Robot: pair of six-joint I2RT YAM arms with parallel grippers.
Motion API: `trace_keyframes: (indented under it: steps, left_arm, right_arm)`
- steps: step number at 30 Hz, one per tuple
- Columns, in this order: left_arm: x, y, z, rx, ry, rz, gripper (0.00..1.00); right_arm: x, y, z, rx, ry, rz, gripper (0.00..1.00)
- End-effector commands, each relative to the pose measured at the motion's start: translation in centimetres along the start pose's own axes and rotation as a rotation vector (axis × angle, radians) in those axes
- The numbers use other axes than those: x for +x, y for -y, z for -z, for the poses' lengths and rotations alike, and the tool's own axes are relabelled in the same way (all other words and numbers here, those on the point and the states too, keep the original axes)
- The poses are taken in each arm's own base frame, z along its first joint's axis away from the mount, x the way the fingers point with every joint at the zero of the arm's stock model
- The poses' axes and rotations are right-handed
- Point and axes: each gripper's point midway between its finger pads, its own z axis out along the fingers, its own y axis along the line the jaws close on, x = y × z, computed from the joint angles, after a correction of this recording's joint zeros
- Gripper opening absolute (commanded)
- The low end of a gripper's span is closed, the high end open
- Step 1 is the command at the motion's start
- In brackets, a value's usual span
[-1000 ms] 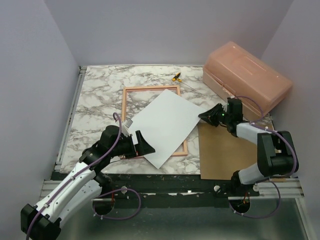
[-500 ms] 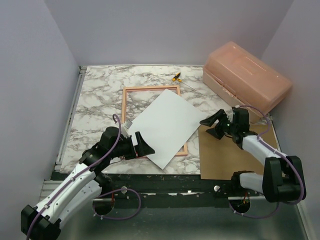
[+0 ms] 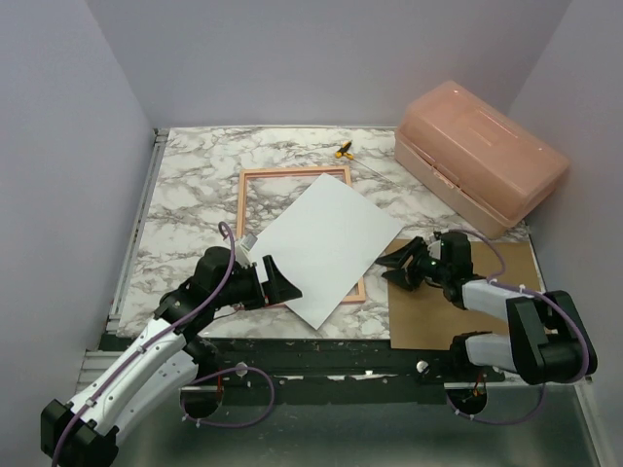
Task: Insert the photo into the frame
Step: Adjust the photo in the photo frame, then pick up the photo from the photo frame.
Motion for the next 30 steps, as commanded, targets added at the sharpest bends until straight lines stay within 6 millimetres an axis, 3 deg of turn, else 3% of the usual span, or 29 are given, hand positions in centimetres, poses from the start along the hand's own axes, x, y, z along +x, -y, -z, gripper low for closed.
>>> trace_keyframes:
  steps: [1,5,12,22,27,30]
  left_arm:
    - [-0.4,0.8,0.5,0.030,0.020,-0.009,0.97]
    - [-0.5,1.1,0.7,0.036,0.025,-0.017,0.97]
    - [-0.7,1.3,0.7,0.037,0.028,-0.025,0.97]
    - [-0.8,1.1,0.4,0.018,0.012,-0.033,0.97]
    - [-1.1,1.3,0.5,0.014,0.019,-0.044,0.97]
    - [-1.3,1.3,0.7,0.006,0.022,-0.049,0.97]
  right_arm:
    - [1.3,-0.4,-1.6,-0.037,-0.026,-0.008,0.57]
    - [1.9,-0.1,-2.9,-0.049,-0.024,-0.032,0.53]
    - [0.7,1.3,-3.9,-0.020,0.044,-0.073,0.49]
    - [0.3,0.2,-5.8,-0.115,0.007,-0.120,0.40]
    - [0.6,-0.6,-5.6,-0.178,-0.008,-0.136,0.13]
    - [0.7,-0.9,-5.5,-0.175,-0.010,-0.121,0.04]
